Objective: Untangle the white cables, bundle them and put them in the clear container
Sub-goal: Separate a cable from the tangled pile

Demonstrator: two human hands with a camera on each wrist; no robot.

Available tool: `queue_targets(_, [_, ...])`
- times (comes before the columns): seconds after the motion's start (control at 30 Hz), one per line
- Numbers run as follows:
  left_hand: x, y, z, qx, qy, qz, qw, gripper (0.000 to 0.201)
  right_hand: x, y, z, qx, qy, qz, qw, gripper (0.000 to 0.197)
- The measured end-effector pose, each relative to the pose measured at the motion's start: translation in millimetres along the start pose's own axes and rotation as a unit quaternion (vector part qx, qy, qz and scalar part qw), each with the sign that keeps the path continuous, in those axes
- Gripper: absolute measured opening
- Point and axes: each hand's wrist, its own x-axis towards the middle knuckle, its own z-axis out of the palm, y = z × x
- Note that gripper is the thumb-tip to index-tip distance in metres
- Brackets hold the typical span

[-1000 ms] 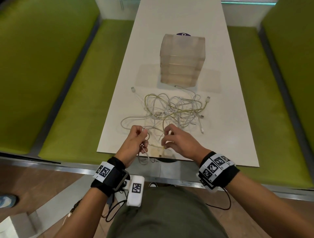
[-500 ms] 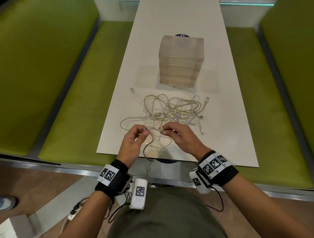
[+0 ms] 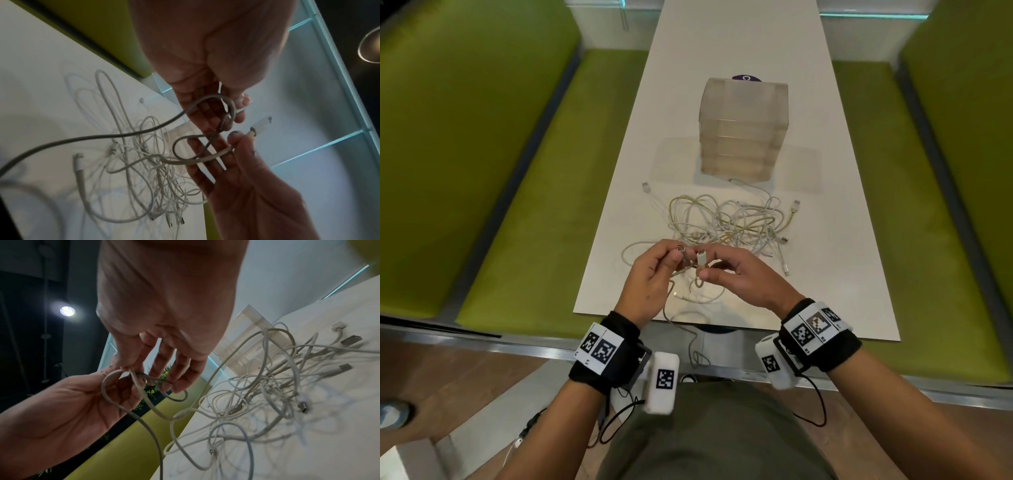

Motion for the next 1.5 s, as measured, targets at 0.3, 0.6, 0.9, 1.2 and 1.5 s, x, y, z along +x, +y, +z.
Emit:
queue_targets(0.3, [-0.5,-5.7,-4.1,-0.061,0.049,-0.004,0.997,0.018,-6.4,12.0,5.0,-0.088,-0.030,0.012,0.996,0.007])
queue_targets(0.6, [-1.4,-4.5,-6.7,-0.022,0.008,-0.032,0.999,0.024,-6.2,-2.4,5.2,-0.042,-0.039,0.022,0.998,0.009])
queue_targets(0.9, [0.9,3.4,-4.7,-0.115,0.080,-0.060,0.988,0.025,-10.4,2.6,14.3,-0.154,0.014,-0.129,0.979,0.008])
queue_targets(1.2, [1.4,0.6,-7.7,-0.163,0.118,-0.081,0.976,0.024,-15.4,-8.5,5.3,-0.196,-0.018,-0.164,0.967,0.007])
queue_targets(1.5, [-0.8,0.1,-2.3,-0.200,0.063,-0.089,0.974,0.022,-16.4,-2.4,-2.2,-0.153,0.021,-0.094,0.984,0.013])
